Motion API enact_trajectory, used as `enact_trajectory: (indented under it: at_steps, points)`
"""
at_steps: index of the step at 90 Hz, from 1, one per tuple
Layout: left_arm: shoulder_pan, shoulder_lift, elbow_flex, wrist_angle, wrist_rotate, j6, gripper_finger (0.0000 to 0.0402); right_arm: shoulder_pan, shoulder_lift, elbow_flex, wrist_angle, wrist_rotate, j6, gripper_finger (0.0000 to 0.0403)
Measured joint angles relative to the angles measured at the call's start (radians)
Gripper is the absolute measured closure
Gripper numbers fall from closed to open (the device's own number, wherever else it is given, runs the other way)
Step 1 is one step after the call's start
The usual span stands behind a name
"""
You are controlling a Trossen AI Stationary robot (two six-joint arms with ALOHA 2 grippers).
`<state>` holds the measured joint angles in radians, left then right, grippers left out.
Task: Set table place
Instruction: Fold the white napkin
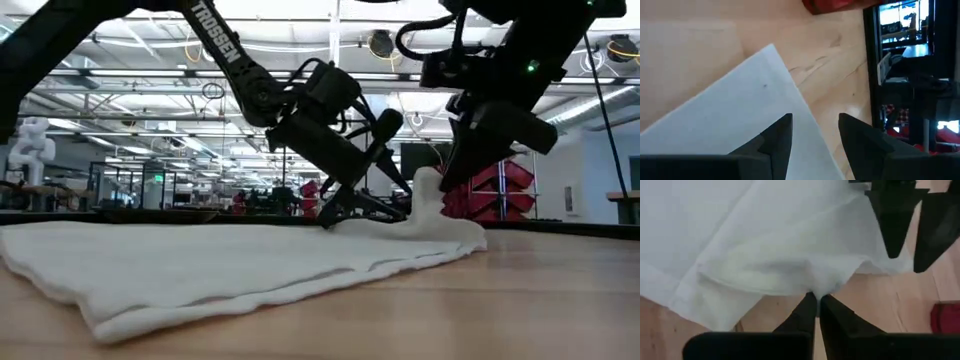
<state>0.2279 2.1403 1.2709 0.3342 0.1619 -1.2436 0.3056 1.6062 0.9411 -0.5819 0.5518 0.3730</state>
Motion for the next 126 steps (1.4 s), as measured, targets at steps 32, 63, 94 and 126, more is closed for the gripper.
enact_trajectory:
  at_steps: [32, 63, 94, 126]
  points:
    - [0.014, 0.000, 0.000, -0.003, 0.036, 0.024, 0.0254, -0.065, 0.000, 0.157, -0.043, -0.018, -0.196, 0.0403]
    - [0.014, 0.000, 0.000, -0.008, 0.069, 0.101, 0.0256, -0.077, 0.002, 0.160, -0.072, -0.053, -0.197, 0.0403]
    - [0.015, 0.000, 0.001, -0.101, 0.089, 0.149, 0.0347, -0.077, 0.002, 0.160, -0.094, -0.053, -0.172, 0.0403]
    - [0.035, -0.007, 0.000, -0.077, 0.043, 0.187, 0.0401, -0.018, 0.003, 0.160, -0.161, -0.053, -0.161, 0.0403]
